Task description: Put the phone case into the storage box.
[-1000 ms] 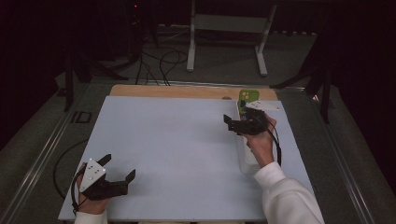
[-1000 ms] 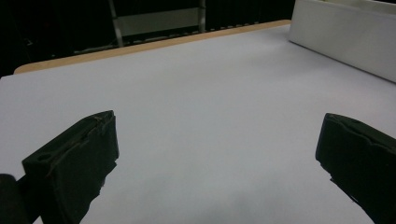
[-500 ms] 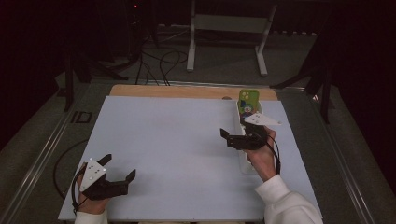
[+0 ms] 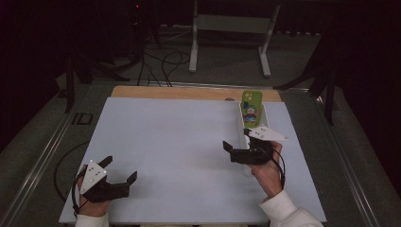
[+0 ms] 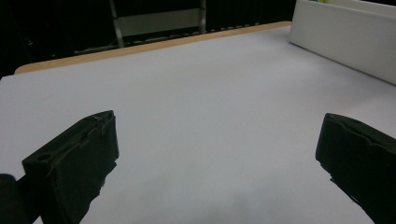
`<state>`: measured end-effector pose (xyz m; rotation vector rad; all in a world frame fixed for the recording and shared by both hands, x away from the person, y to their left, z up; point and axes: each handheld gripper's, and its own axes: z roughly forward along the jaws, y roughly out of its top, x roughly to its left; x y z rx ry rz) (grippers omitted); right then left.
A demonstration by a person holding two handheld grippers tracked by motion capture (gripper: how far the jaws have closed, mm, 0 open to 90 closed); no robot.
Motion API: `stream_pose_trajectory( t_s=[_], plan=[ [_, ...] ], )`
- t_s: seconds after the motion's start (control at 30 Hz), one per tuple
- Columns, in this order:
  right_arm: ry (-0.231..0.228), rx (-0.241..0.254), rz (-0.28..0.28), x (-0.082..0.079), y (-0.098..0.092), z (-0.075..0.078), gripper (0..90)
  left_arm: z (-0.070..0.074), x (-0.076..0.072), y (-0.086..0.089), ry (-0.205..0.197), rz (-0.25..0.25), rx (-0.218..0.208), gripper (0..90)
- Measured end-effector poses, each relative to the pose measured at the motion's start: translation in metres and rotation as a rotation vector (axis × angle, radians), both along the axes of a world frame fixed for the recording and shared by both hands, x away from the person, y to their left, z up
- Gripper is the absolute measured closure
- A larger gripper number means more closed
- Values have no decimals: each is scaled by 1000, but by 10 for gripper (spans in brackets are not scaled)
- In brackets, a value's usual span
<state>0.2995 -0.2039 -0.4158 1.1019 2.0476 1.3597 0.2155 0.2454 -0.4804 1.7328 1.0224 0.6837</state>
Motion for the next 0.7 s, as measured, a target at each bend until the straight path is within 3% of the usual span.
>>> stream_pose_trajectory(
  t_s=[0.2, 0.47, 0.53, 0.7],
  plan=[
    [-31, 3, -10, -16, -8, -16, 81, 0, 1, 1, 0, -3, -9, 0],
    [-78, 62, -18, -33, -26, -36, 81, -1, 2, 2, 1, 1, -7, 0],
    [-91, 34, -18, -37, -28, -40, 81, -1, 2, 2, 2, 3, -10, 0],
    [-111, 39, -16, -44, -34, -49, 81, -1, 2, 3, -7, 4, -14, 0]
  ],
)
